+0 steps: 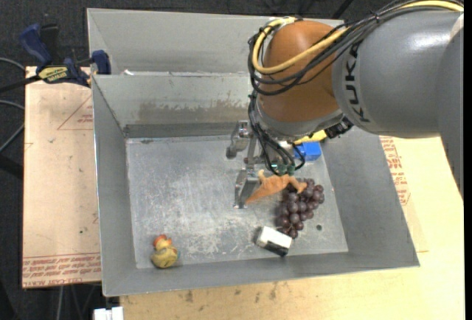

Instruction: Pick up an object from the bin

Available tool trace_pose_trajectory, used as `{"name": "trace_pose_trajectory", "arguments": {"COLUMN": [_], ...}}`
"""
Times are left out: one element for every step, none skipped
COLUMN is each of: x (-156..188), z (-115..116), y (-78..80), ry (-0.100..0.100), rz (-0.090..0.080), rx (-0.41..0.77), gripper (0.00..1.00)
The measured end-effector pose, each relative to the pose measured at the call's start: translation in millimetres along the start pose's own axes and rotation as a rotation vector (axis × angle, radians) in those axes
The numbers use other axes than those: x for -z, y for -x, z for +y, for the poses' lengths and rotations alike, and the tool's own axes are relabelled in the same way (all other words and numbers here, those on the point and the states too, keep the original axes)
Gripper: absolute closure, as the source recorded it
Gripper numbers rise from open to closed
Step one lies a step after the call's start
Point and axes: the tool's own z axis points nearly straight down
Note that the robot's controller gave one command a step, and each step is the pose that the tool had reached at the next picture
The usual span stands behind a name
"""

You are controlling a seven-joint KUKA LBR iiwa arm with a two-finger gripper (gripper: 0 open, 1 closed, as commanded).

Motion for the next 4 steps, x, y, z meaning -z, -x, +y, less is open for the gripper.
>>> {"name": "trace_pose_trajectory", "arguments": {"x": [0.9,-39.4,-70.5,-105.7], "z": [-0.3,-26.1,-48.1,-76.5], "y": [0.7,-17.8,-20.0,18.4], "ry": [0.0,0.002,-0.001,0.0], "rz": [-0.002,-0.01,0.008,-0.006], "rx": [-0.002,0.046,0.103,0.172], "gripper": [0.0,0.0,0.0,1.0]}}
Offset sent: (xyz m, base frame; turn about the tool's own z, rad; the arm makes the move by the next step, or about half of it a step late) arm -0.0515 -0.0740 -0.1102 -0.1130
